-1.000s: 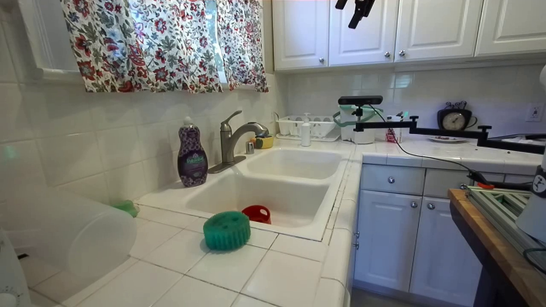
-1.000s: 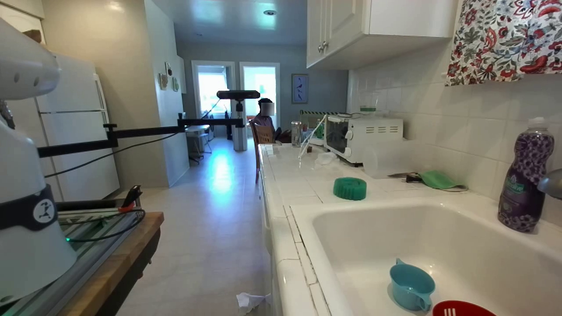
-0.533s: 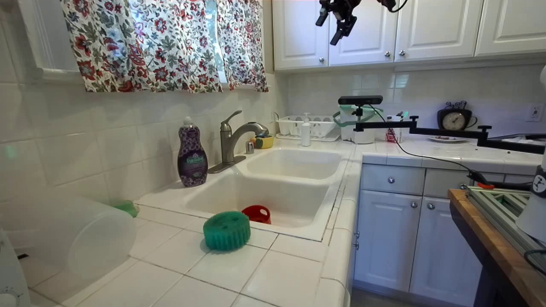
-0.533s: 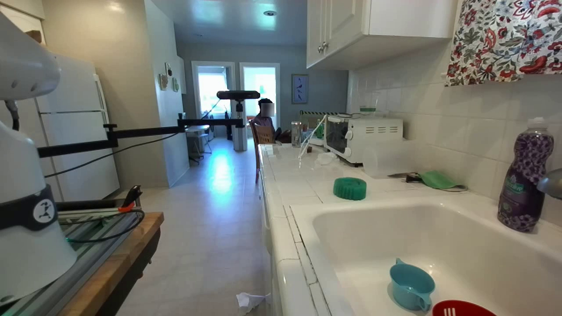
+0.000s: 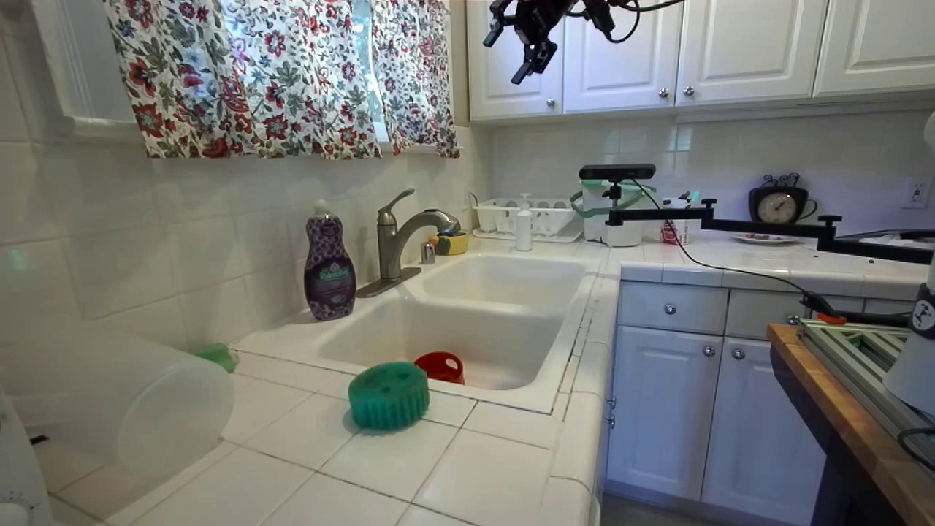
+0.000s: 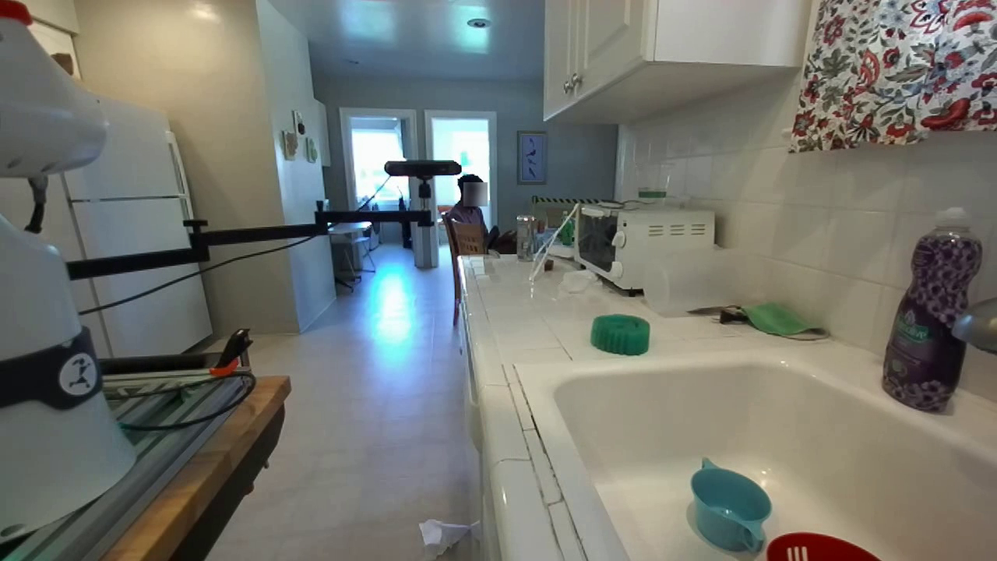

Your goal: Open the tap

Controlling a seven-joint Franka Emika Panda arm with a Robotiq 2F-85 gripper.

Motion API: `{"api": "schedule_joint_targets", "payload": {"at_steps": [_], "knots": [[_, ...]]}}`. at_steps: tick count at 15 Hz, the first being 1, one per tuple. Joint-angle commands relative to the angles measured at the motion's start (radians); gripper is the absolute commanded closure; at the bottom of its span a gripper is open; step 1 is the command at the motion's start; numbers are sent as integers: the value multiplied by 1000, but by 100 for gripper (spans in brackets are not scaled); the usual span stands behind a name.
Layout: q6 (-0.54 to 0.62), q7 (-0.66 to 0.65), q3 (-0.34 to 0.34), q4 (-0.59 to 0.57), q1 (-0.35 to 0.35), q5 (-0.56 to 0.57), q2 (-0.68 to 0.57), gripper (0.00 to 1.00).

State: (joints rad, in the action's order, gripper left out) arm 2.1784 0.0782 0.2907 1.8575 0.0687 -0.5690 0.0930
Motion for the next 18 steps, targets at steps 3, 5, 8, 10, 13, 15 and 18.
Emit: {"api": "schedule_joint_targets", "payload": {"at_steps": [3, 5, 8, 10, 13, 15, 18], "knots": [[-13, -2, -31, -19, 38, -7, -12, 0], [-21, -3, -30, -21, 39, -7, -10, 0], [-22, -3, -30, -21, 40, -7, -10, 0], [-22, -3, -30, -21, 40, -7, -10, 0], [-2, -16, -40, -24, 46, -2, -29, 0], [16, -24, -47, -32, 55, 0, -63, 0], [64, -9, -56, -56, 66, -21, -138, 0]]}}
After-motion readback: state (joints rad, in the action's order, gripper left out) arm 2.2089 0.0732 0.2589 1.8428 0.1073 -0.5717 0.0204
